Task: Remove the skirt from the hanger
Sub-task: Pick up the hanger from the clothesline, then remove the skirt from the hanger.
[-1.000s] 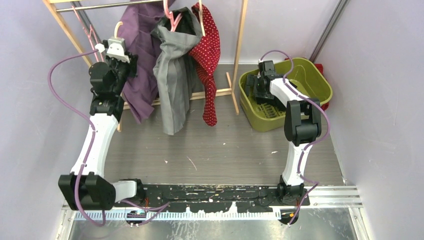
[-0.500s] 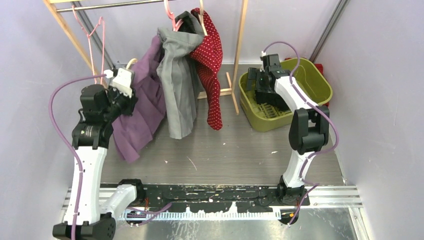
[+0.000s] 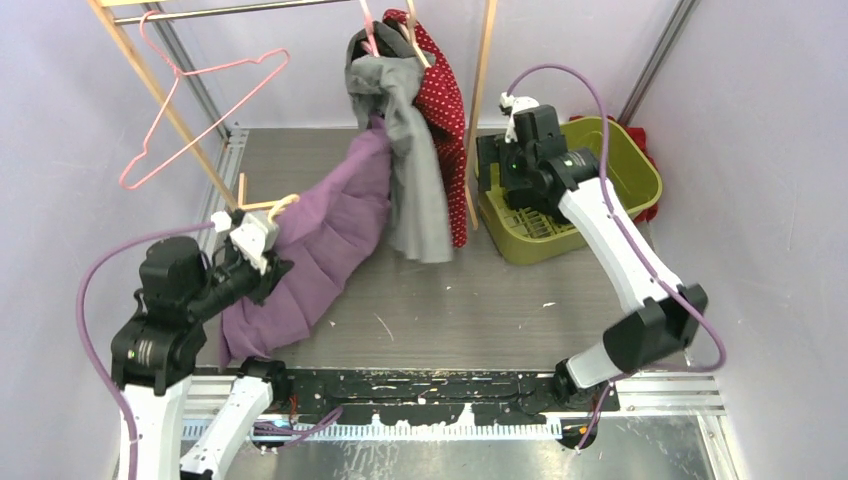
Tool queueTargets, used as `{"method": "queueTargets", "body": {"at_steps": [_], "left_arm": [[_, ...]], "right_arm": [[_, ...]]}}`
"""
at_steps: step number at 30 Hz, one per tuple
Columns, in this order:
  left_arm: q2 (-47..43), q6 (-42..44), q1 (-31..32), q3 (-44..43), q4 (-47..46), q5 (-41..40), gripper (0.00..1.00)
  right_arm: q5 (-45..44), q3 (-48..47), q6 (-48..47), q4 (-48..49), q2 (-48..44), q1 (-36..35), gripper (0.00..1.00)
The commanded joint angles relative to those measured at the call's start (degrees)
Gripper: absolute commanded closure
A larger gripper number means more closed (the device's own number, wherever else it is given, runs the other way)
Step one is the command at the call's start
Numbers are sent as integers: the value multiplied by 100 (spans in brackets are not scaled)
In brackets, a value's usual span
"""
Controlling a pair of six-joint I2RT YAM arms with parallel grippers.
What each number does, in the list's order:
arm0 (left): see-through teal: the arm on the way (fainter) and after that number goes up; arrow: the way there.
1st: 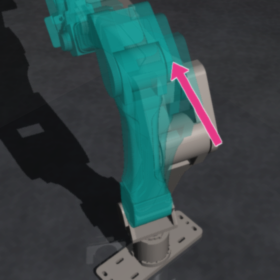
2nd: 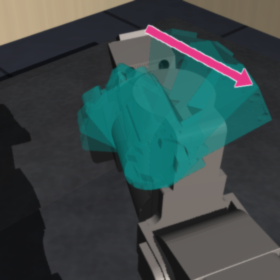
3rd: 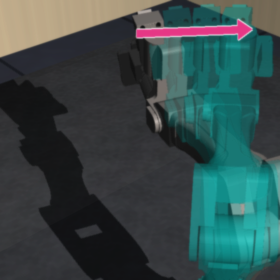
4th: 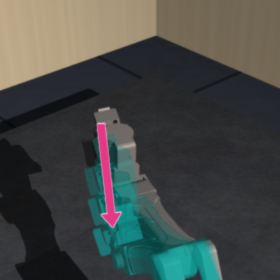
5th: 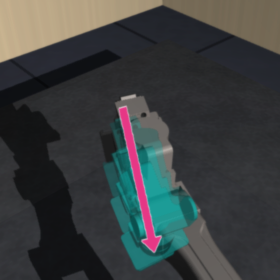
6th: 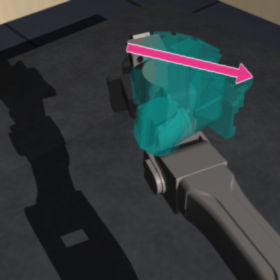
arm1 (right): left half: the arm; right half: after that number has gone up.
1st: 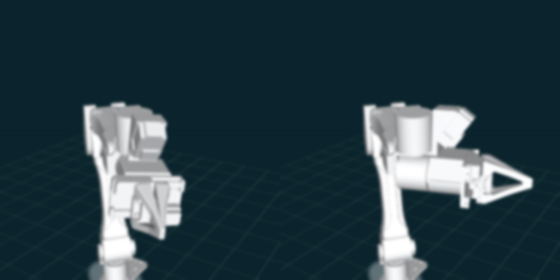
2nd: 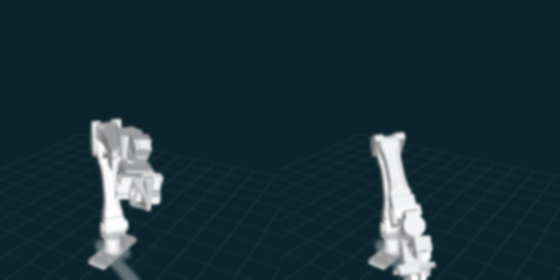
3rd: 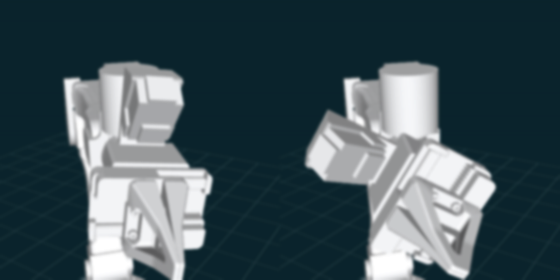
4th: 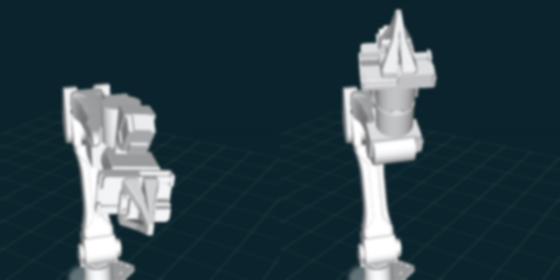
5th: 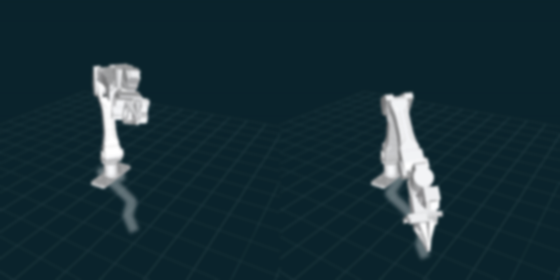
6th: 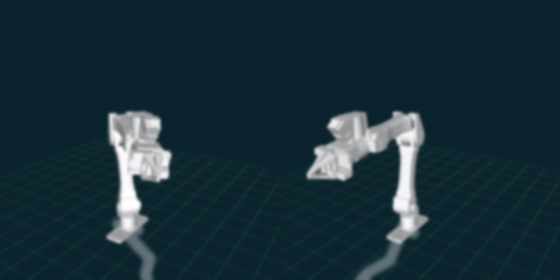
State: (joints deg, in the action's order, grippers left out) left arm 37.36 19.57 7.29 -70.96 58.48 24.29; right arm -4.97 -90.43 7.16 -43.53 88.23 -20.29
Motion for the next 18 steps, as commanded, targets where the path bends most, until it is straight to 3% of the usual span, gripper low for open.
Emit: {"method": "queueTargets", "body": {"at_steps": [1, 10, 18], "left_arm": [[-477, 227, 407, 201, -106, 367, 100], [-882, 254, 916, 362, 51, 465, 100], [-329, -96, 995, 1, -459, 1299, 100]], "right_arm": [[-370, -11, -151, -531, -936, -59, 0], [-551, 52, -541, -1023, -2006, -200, 0], [424, -1466, -707, -2742, -2206, -503, 1]]}}
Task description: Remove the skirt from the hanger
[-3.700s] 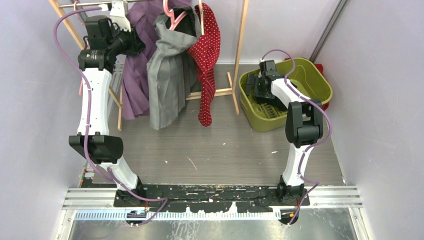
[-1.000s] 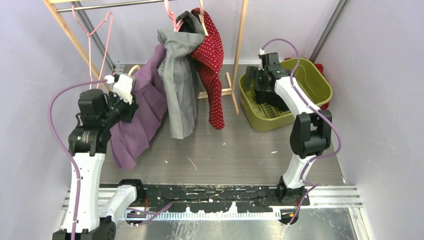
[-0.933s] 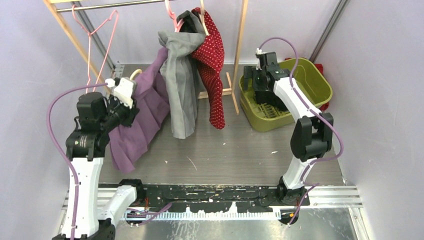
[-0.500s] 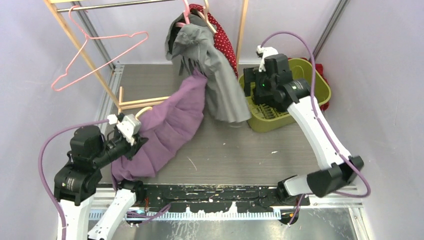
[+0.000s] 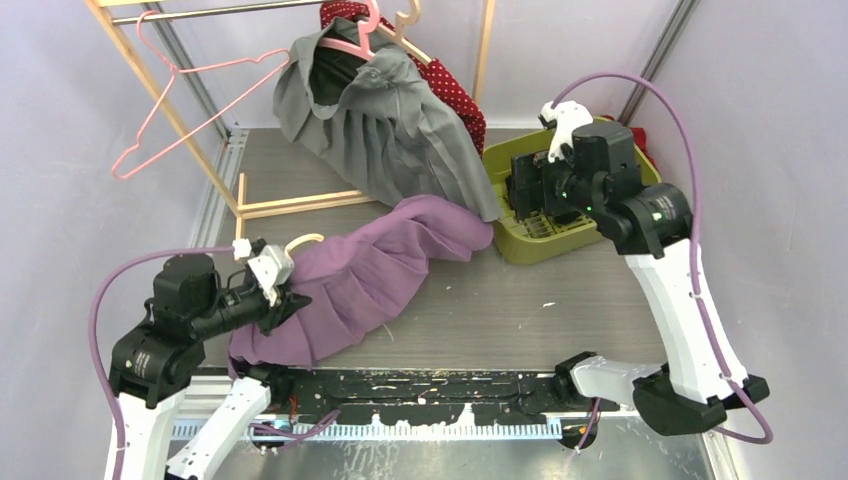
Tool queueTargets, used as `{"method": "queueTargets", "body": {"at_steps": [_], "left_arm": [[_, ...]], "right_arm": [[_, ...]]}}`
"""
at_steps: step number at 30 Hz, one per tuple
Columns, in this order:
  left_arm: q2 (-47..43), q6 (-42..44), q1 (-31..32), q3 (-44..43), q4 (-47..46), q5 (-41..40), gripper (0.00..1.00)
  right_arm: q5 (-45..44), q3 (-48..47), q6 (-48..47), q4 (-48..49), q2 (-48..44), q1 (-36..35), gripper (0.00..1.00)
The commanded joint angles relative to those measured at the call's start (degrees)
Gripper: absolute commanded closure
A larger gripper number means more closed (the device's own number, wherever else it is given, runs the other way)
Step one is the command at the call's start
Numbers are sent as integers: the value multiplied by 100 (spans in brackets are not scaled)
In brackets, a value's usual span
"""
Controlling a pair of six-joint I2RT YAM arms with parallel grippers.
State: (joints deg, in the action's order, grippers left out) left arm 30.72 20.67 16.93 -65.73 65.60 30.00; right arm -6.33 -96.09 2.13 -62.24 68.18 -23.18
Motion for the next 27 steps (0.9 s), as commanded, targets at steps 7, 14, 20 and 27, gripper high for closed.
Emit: {"method": "queueTargets", "body": {"at_steps": [7, 14, 20, 27], "left_arm": [[1118, -190, 273, -952, -1149, 887, 100], [1830, -97, 628, -1160, -1199, 837, 100], [2191, 14, 1130, -1232, -1058, 552, 100], [2293, 81, 1475, -1205, -1037, 401, 100]], "right_arm": [[1394, -1785, -78, -1695, -147, -383, 1], [2081, -1158, 239, -653, -288, -496, 1], [1975, -700, 571, 459, -2, -1100, 0], [1127, -1205, 386, 565, 928, -2336, 0]]}}
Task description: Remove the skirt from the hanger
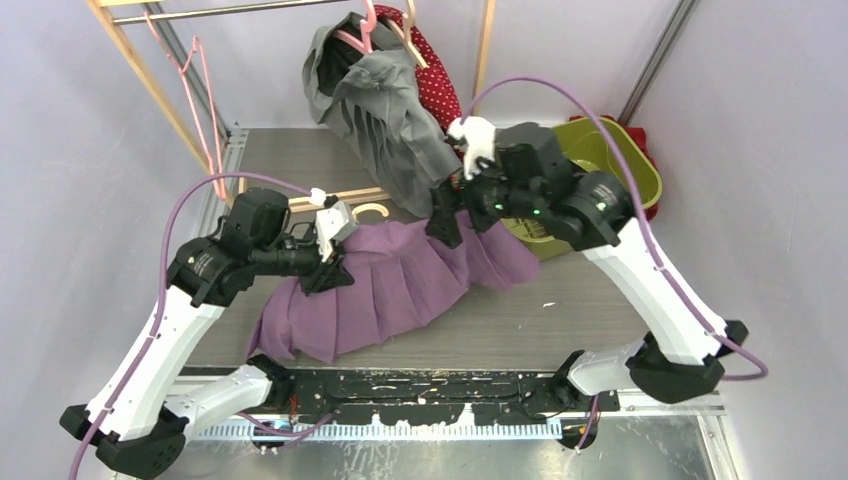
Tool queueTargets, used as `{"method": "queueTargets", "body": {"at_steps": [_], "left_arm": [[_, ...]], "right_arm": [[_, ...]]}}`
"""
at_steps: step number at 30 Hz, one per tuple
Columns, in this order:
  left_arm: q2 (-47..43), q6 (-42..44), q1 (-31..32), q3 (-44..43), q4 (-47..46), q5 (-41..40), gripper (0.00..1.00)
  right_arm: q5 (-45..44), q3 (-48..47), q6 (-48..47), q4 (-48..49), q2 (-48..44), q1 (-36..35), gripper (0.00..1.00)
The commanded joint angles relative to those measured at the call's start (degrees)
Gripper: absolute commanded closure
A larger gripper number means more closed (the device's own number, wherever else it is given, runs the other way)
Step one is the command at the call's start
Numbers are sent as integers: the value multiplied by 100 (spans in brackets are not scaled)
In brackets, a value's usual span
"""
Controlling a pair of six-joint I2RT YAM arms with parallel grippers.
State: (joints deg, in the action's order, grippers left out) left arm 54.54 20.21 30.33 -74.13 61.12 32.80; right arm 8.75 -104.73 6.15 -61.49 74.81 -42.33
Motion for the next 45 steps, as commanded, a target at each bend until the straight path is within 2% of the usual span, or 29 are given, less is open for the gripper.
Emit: {"method": "queueTargets", "body": {"at_steps": [1, 5, 7, 10, 11, 12, 13, 14, 15, 19, 22, 30, 34, 38, 45], "left_arm": [[-99, 140, 162, -364, -592, 84, 100], [-181, 191, 201, -370, -530, -60, 100], [-226, 199, 200, -373, -507, -116, 100], [-274, 206, 197, -366, -474, -182, 100], [-282, 211, 201, -360, -471, -201, 100], [-286, 205, 202, -353, -471, -203, 100], [-294, 187, 202, -347, -478, -211, 100], [-302, 181, 202, -342, -471, -220, 100], [-310, 164, 202, -320, -474, -233, 100], [-380, 120, 202, -264, -472, -309, 100], [-426, 38, 202, -209, -528, -522, 100], [-9, -168, 202, -284, -743, -2056, 100], [244, -250, 202, -369, -931, -2535, 100], [534, -371, 202, -612, -1122, -2705, 100], [791, -340, 211, -1031, -1362, -2819, 100]], "right_arm": [[-424, -324, -10, 494, 345, -509, 0], [-615, -252, 21, 564, 423, -767, 0], [-607, -303, -17, 529, 421, -788, 6], [-672, -426, -79, 367, 474, -795, 33], [-654, -431, -82, 326, 492, -790, 45], [-641, -408, -75, 315, 507, -792, 61], [-638, -361, -48, 332, 504, -794, 82], [-646, -297, -21, 362, 482, -795, 96], [-640, -215, -3, 404, 449, -795, 99], [-650, -55, 38, 469, 329, -799, 99], [-617, -277, 79, 344, 294, -801, 99], [-878, -1563, 162, -576, 462, -1298, 99], [-779, -1677, 348, -645, 423, -1520, 99], [-687, -1348, 483, -658, 405, -1741, 99], [-54, 532, 1112, 555, 263, -2220, 99]]}}
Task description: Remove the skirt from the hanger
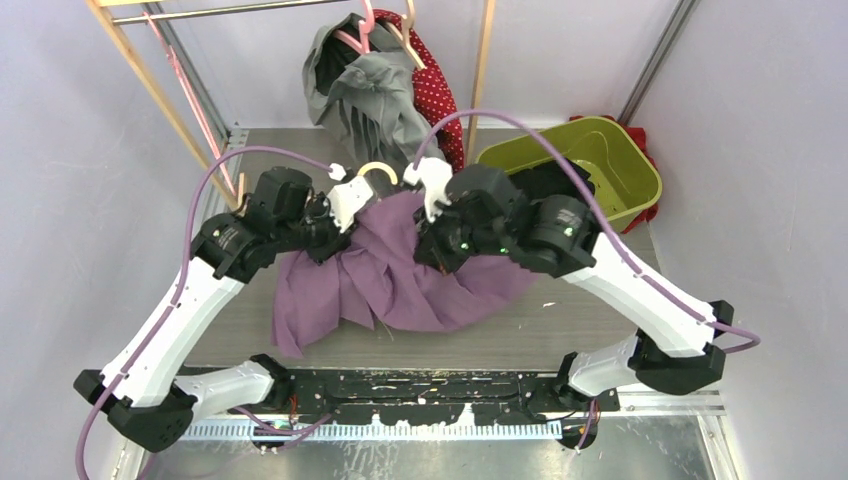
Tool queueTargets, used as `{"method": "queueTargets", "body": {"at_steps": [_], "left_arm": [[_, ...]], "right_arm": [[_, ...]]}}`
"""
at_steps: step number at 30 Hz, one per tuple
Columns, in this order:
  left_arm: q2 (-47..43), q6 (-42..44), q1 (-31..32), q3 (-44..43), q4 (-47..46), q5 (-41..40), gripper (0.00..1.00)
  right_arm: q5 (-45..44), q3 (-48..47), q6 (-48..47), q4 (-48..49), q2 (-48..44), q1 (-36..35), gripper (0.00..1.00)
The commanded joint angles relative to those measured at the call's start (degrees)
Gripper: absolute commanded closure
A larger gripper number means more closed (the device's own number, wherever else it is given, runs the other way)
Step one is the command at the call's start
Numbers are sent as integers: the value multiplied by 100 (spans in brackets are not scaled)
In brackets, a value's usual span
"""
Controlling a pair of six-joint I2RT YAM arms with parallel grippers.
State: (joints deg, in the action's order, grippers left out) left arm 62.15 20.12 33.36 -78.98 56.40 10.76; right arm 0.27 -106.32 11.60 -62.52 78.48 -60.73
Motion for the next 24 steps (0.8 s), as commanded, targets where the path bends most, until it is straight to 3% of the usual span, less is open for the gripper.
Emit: {"method": "queueTargets", "body": {"at_steps": [1, 9, 10, 11, 12, 17, 20, 24], "left_arm": [[56, -300, -91, -613, -1034, -664, 100], [47, -76, -87, -825, -1182, -804, 100], [-16, -62, -93, -755, -1222, -816, 100], [-81, -41, -94, -680, -1281, -823, 100], [-152, -21, -93, -622, -1350, -837, 100], [-496, 23, -93, -466, -1750, -795, 100], [-798, 196, -93, -252, -2141, -778, 100], [-989, 484, -92, -63, -2199, -627, 100]], "right_arm": [[794, 817, 590, 700, -46, -473, 99], [-72, 978, 403, 158, 283, -940, 99], [-265, 962, 333, 131, 237, -940, 95], [-480, 1022, 299, 154, 167, -938, 80], [-671, 1134, 291, 245, 96, -940, 74], [-1303, 1276, 225, 187, -41, -938, 64], [-1388, 775, 41, -40, 10, -936, 57], [-1432, -424, -126, -704, 334, -935, 56]]}}
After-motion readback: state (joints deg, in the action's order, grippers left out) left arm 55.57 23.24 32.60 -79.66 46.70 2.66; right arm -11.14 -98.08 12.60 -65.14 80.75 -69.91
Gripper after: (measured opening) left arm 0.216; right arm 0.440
